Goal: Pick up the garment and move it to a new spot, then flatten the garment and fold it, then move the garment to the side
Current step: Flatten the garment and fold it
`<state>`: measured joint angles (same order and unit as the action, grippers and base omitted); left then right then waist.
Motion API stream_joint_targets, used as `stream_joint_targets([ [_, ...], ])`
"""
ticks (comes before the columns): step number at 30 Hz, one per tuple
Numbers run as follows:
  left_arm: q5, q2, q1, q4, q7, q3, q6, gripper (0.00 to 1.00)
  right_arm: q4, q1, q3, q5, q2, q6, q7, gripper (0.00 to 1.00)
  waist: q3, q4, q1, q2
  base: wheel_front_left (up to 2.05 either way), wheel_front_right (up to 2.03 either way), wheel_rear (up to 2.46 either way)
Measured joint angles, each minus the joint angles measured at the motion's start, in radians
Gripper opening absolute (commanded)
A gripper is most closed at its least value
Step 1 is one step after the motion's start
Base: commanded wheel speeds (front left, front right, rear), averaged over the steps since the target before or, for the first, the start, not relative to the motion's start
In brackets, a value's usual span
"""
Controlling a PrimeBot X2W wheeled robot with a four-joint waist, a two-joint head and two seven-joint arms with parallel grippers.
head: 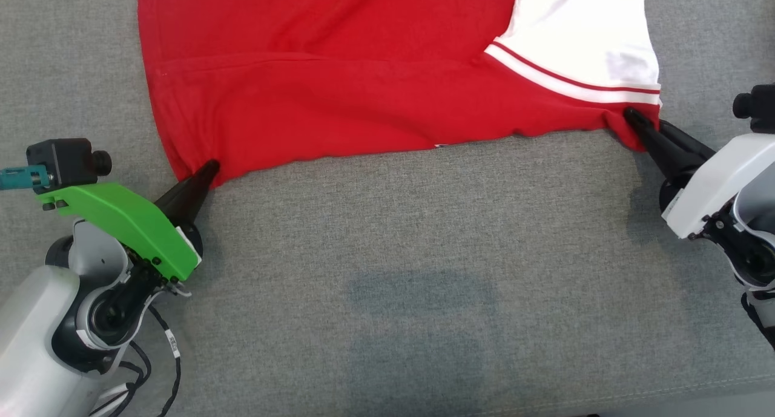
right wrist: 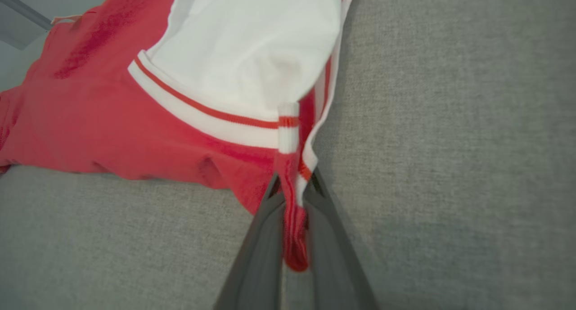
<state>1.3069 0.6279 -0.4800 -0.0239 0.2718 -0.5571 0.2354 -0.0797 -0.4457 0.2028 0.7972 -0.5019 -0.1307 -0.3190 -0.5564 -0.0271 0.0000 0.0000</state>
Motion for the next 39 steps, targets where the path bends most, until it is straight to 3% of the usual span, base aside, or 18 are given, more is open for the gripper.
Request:
stream_joint_targets([
  [6,0.022,0.023,0.007,-0.01,0.022,0.01,-0.016,0.0,-0.003,0.003,-0.034,0.061,-0.039,0.0,-0.023,0.0,0.022,0.012,0.0,0.0,0.0,0.0,0.0],
  [12,0.055,0.107,0.094,-0.125,0.07,0.013,-0.014,0.0,0.071,0.106,-0.061,0.125,-0.099,0.0,-0.105,0.0,0.061,0.016,0.0,0.0,0.0,0.0,0.0],
  [18,0.08,0.195,0.248,-0.303,0.072,0.022,0.025,0.0,0.174,0.28,-0.129,0.187,-0.168,0.0,-0.223,0.0,0.107,0.015,0.0,0.0,0.0,0.0,0.0],
  [22,0.064,0.256,0.373,-0.402,0.04,0.015,0.062,0.0,0.254,0.41,-0.177,0.204,-0.181,0.0,-0.286,0.0,0.119,0.008,0.0,0.0,0.0,0.0,0.0],
  [28,0.048,0.262,0.467,-0.453,-0.019,0.0,0.088,0.0,0.325,0.52,-0.219,0.172,-0.157,0.0,-0.317,0.0,0.092,0.006,0.0,0.0,0.0,0.0,0.0],
  [29,0.039,0.257,0.467,-0.446,-0.03,0.001,0.098,0.0,0.326,0.521,-0.222,0.161,-0.147,0.0,-0.316,0.24,0.087,0.006,0.0,0.0,0.0,0.0,0.0],
  [30,0.021,0.253,0.466,-0.441,-0.035,-0.002,0.104,0.2,0.327,0.521,-0.22,0.151,-0.14,0.0,-0.317,0.95,0.083,0.006,0.0,0.0,0.0,0.0,0.0],
  [31,-0.001,0.254,0.462,-0.437,-0.035,-0.011,0.111,0.67,0.328,0.52,-0.218,0.136,-0.136,0.0,-0.323,1.0,0.079,0.006,0.0,0.0,0.0,0.0,0.0],
  [32,-0.021,0.258,0.46,-0.435,-0.035,-0.019,0.12,1.0,0.331,0.518,-0.219,0.128,-0.134,0.0,-0.328,1.0,0.076,0.005,0.0,0.0,0.0,0.0,0.0],
  [35,-0.068,0.294,0.452,-0.442,-0.018,-0.03,0.154,1.0,0.352,0.516,-0.232,0.121,-0.147,0.0,-0.374,1.0,0.072,0.004,0.0,0.0,0.0,0.0,0.0],
  [39,-0.135,0.404,0.369,-0.469,0.062,-0.016,0.195,1.0,0.406,0.452,-0.282,0.121,-0.193,0.0,-0.449,1.0,0.06,0.011,0.0,0.0,0.0,0.0,0.0],
])
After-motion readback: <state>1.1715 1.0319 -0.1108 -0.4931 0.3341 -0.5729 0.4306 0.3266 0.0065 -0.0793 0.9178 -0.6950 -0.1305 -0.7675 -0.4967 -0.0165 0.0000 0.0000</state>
